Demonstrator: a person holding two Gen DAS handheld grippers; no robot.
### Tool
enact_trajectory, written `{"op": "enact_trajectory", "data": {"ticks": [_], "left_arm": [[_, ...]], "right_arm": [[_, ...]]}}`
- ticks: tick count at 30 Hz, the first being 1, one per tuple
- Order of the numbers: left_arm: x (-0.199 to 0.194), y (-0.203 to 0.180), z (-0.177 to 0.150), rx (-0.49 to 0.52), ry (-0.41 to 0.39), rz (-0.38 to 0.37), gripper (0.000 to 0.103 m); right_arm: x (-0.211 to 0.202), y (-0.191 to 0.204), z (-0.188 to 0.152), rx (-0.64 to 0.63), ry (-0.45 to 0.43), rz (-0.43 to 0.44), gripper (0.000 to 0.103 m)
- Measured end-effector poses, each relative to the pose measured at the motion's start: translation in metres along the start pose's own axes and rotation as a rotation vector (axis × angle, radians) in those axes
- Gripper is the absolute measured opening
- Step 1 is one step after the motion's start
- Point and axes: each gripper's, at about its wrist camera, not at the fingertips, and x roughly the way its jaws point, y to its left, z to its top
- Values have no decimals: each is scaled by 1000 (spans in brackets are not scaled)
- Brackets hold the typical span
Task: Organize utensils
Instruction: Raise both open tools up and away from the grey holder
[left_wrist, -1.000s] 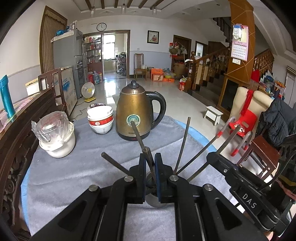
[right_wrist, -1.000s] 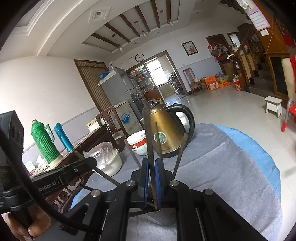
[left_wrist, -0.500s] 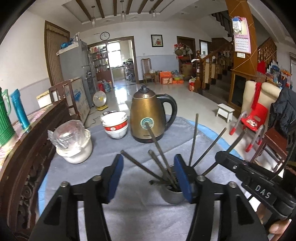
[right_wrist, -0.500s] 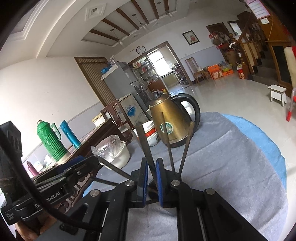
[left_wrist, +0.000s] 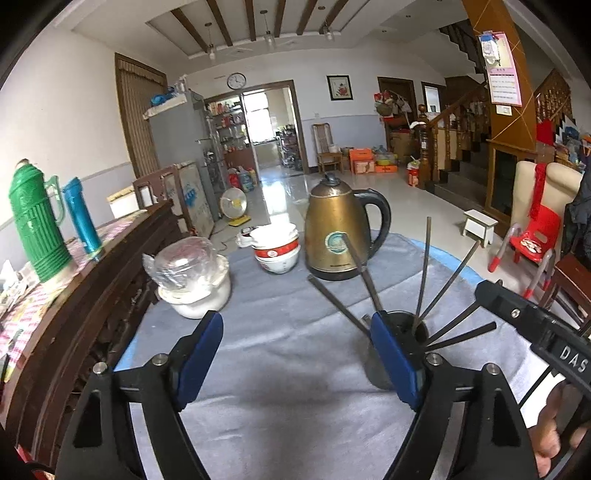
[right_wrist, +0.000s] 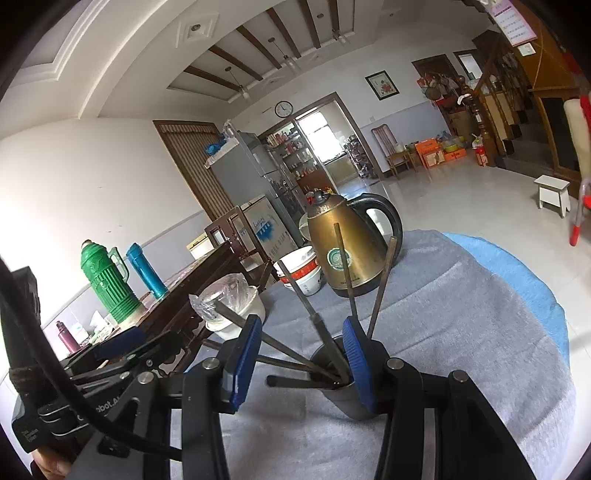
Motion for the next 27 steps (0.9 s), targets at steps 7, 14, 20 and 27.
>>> {"op": "enact_trajectory", "data": {"ticks": [7,14,20,27], "left_arm": [[-14,10,-11,-3,9,28,90],[-28,17,-25,-8,35,63,90],[-48,21,-36,-2,36,111,91],[-77,27,-45,1,10,148,96]], "right_arm": [[-24,21,-6,-38,-35,-32,52],[-57,38,-15,-72,-58,-80,57],[-80,48,-28,-88,-46,-131,57],[-95,55,-48,-85,-20,-164,57]]}}
